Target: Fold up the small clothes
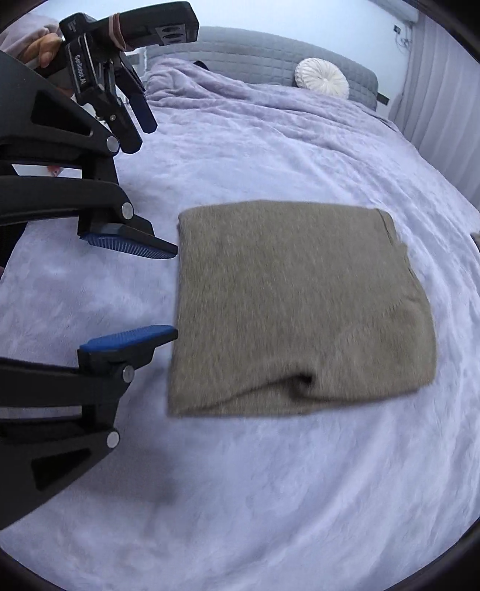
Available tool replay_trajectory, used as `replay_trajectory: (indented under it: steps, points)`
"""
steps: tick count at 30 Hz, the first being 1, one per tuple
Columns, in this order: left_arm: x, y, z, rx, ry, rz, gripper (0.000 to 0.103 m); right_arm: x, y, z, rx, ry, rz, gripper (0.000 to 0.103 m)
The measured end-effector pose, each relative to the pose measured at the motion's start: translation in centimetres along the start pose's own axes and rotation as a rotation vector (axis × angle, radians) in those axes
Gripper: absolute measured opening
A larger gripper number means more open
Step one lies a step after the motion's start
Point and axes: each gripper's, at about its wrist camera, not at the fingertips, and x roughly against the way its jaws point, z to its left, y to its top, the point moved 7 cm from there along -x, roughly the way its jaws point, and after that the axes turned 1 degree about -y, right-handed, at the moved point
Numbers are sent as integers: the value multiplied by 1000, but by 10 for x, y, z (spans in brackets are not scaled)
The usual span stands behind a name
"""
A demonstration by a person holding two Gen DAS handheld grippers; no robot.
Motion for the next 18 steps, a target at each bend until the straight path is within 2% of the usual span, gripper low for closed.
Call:
replay_trajectory:
  steps: [3,5,7,10,14,18]
  points:
    - [9,-9,17,50,17,-7,91,-17,16,16,25,-11,-17,21]
    - [12,-15,26,78,23,4,91,-27,25,23,52,-22,-23,21]
    - [12,-19,28,94,25,15,91,-49,24,24,67,-47,50,21]
    - [19,-19,37,125,36,1,91,-73,6,17,66,-80,168,21]
    - [32,-8,46,158,7,-35,91,-67,-15,20,55,-52,226,21]
    - [53,12,45,130,-5,-93,91,-35,-20,34,38,12,209,21]
